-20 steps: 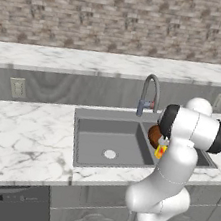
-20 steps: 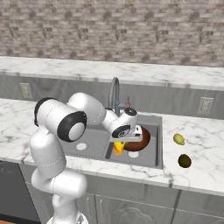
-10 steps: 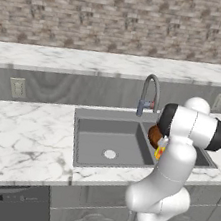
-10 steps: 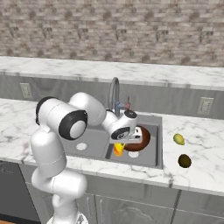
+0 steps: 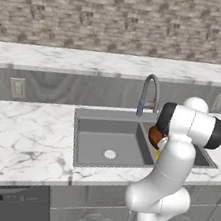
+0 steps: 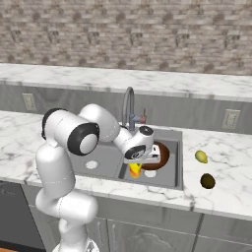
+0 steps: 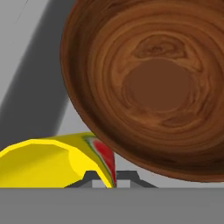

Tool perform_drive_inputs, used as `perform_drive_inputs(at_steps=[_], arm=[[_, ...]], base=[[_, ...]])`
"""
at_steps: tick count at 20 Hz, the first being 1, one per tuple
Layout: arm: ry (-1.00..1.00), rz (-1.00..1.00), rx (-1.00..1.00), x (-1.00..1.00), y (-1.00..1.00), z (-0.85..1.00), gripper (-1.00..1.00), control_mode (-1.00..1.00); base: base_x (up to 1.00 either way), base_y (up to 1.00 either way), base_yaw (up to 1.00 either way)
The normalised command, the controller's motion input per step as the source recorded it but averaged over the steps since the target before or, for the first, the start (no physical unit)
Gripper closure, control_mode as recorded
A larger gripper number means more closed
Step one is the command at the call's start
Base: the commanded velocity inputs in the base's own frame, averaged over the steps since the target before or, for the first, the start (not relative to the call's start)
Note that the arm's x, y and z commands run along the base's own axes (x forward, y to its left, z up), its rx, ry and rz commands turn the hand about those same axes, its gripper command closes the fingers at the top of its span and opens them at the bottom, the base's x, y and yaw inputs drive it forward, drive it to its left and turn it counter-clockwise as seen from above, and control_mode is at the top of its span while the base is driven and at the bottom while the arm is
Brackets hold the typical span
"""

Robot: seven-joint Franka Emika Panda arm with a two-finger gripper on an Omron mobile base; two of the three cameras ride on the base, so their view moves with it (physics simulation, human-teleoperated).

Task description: Remove the lemon and avocado from the sink. Then move the bowl and cup from the counter to the sink for washing.

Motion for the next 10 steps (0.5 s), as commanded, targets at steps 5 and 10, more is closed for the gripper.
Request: perform_drive_inputs(at_steps=[5, 10], arm=[[0.0, -0.04, -0.02, 0.0, -0.08, -0.05, 1.0, -1.0], [0.0, -0.04, 0.0, -0.01, -0.03, -0.06, 1.0, -1.0]], base=[[0.0, 0.0, 0.0], [0.0, 0.0, 0.0]])
